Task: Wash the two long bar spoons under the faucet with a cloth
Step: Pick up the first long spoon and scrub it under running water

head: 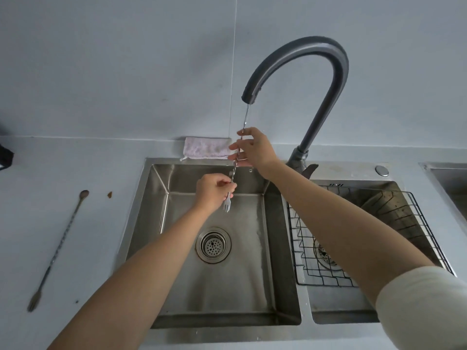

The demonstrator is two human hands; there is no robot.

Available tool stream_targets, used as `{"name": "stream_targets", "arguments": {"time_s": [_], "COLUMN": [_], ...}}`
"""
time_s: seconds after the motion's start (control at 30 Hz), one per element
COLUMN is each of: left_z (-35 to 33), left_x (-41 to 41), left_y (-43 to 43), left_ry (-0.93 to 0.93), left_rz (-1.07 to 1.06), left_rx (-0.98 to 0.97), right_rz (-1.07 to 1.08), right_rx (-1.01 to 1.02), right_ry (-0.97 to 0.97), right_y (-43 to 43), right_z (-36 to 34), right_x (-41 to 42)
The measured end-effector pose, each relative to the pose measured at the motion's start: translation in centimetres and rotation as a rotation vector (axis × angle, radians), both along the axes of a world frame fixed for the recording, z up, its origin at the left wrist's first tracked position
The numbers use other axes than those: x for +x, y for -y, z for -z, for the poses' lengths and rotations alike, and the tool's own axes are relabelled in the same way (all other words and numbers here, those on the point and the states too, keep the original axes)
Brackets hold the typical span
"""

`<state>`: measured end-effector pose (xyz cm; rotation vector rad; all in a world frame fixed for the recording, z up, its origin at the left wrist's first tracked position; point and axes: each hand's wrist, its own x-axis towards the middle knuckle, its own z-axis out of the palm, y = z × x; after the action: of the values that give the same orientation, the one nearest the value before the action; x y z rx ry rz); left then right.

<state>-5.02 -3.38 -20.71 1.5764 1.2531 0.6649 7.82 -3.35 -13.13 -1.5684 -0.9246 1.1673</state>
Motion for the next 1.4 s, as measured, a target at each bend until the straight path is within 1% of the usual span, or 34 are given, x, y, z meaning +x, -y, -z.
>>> {"name": "stream_targets", "arguments": {"time_s": [0.13, 0.27, 0.33, 0.4, 0.47, 0.63, 0.77, 0.87, 0.93, 1.03, 1.23, 1.4], "left_z": [0.8, 3.3, 4.6, 6.0, 7.5, 10.8, 13.0, 14.6, 15.3, 16.2, 18.1, 18.7], "left_x": [1.4, 1.7, 1.7, 1.9, 2.1, 2.7, 2.6, 3.0, 3.5, 4.3, 5.1, 4.7], "left_y": [0.6, 2.1, 3.3, 4.4, 5.7, 9.1, 11.0, 12.1, 12.6, 13.4, 13.9, 15.1], "left_ry": [0.049, -0.013, -0.083, -0.161, -0.219, -0.317, -0.533, -0.64, -0.695, -0.744, -0.824, -0.89], "left_rz": [-0.029, 0.006, 0.012, 0.015, 0.016, 0.101, 0.201, 0.227, 0.264, 0.334, 0.43, 0.515], "left_rx": [-0.081, -0.123, -0.11, -0.108, -0.144, -0.256, -0.304, -0.386, -0.428, -0.423, -0.421, -0.318], "right_rz": [-0.006, -0.032, -0.03, -0.026, -0.023, -0.026, -0.071, -0.116, -0.1, -0.106, -0.155, -0.223], "right_rx": [-0.022, -0.096, -0.157, -0.22, -0.289, -0.493, -0.598, -0.718, -0.778, -0.813, -0.84, -0.883], "right_ry": [0.011, 0.097, 0.125, 0.197, 0.279, 0.387, 0.389, 0.392, 0.425, 0.525, 0.64, 0.693], "right_y": [0.8, 2.0, 2.9, 3.8, 4.6, 6.4, 7.9, 8.8, 9.3, 9.9, 10.6, 11.0], "right_z": [2.0, 4.5, 6.1, 8.1, 10.1, 15.5, 19.3, 21.8, 23.3, 25.0, 26.1, 26.0], "right_x": [0.2, 0.5, 0.6, 0.7, 0.9, 1.2, 1.0, 0.6, 0.4, 0.3, 0.7, 0.2]}}
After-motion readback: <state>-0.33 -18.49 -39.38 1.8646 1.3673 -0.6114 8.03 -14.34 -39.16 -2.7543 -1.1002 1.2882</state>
